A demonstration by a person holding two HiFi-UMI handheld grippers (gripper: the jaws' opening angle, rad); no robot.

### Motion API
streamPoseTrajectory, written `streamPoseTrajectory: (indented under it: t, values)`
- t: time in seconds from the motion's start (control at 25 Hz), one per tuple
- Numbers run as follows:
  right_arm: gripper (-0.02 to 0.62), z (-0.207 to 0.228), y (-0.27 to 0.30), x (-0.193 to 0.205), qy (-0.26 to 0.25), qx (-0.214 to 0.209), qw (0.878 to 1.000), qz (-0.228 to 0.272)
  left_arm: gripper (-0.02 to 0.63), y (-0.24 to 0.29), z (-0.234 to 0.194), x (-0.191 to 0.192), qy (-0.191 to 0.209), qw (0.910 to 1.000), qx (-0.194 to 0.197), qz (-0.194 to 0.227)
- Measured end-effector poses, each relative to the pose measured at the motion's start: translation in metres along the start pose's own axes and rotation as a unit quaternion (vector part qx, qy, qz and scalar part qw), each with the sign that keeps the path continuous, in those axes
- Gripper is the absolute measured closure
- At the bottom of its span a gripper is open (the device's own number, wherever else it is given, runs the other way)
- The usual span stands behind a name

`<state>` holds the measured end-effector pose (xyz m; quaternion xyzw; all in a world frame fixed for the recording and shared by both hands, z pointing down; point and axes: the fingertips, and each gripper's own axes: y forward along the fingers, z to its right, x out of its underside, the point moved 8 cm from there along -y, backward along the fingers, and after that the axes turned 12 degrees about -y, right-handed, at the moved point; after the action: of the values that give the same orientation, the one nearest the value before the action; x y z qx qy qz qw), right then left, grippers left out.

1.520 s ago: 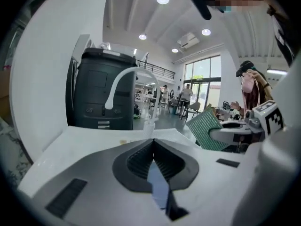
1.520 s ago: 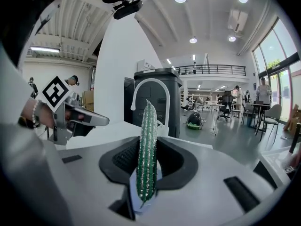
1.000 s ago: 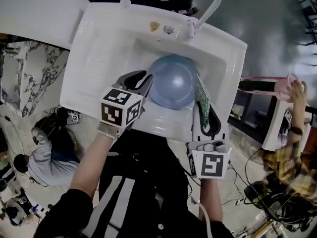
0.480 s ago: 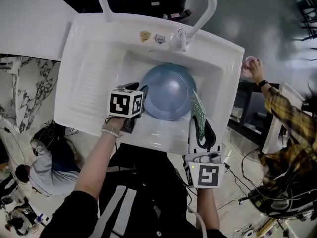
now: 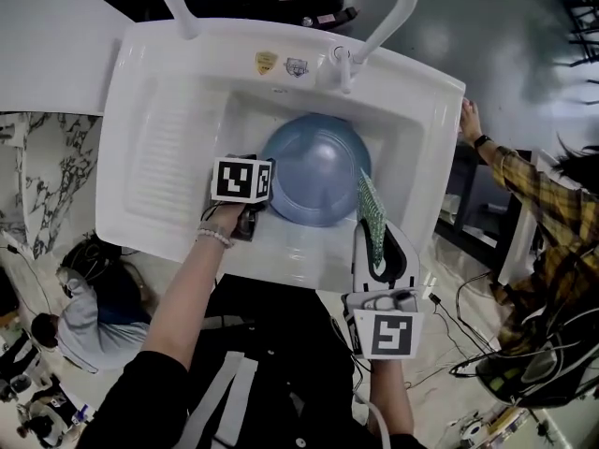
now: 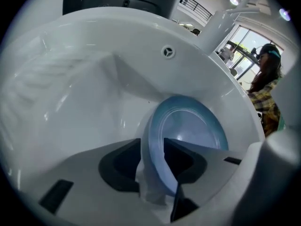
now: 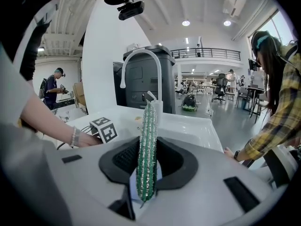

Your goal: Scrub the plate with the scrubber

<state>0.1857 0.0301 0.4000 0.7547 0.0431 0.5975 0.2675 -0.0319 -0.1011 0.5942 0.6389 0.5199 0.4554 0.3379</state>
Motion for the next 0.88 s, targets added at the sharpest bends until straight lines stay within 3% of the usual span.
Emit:
streamPoseTrajectory:
  t: [0.28, 0.52, 0.64, 0.8, 0.88]
  values:
    - [0.5, -0.001, 0.004, 0.0, 0.013, 0.002, 1.0, -0.006, 0.462, 0.017, -0.003, 0.009, -0.009, 0.999, 0.008, -0.042]
    - [0.5, -0.004, 0.005, 0.002, 0.016, -0.001, 1.0, -0.008, 0.465, 0.02, -0.002, 0.009, -0.002, 0.9991, 0.002, -0.043]
    - [0.5, -0.009, 0.005, 0.004, -0.004, -0.008, 1.0, -0.014, 0.535, 0.022, -0.003, 0.011, 0.009, 0.9986, -0.004, -0.051]
    - [0.5, -0.012, 0.005, 0.003, -0.007, -0.003, 1.0, -0.017, 0.538, 0.021, -0.004, 0.01, 0.007, 0.9987, -0.005, -0.051]
    - [0.5, -0.013, 0.003, 0.005, -0.01, 0.001, 1.0, -0.019, 0.547, 0.02, -0.006, 0.009, -0.014, 0.9987, 0.003, -0.048]
